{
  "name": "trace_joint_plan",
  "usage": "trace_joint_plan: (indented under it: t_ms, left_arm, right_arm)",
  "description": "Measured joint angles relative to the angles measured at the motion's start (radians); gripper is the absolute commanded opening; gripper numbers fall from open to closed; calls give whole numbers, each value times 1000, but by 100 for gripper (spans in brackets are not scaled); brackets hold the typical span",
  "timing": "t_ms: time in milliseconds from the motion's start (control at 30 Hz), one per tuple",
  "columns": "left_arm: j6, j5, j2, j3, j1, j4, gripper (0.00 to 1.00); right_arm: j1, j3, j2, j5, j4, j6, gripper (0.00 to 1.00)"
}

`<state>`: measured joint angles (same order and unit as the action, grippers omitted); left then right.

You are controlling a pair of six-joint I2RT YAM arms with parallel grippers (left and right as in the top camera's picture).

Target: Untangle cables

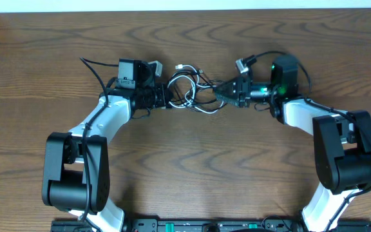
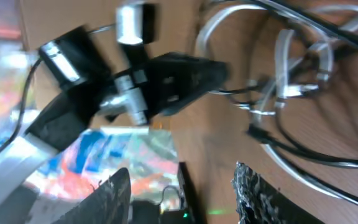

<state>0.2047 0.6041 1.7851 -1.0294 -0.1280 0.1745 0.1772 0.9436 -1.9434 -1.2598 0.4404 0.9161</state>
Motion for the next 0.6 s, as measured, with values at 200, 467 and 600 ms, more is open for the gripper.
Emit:
trace_joint_plan:
  t_ms: [200,467,600]
  left_arm:
    - [-3,63,0,0,0,-6,8]
    - [-3,224,0,0,0,-28,8]
    - [-25,286,0,0,0,-31,8]
  right_arm:
    - [21,-16,0,175,-229,-92,52]
    - [90,-19,0,418,-315,-145,44]
    - [104,-20,0,494,-290,-157,25]
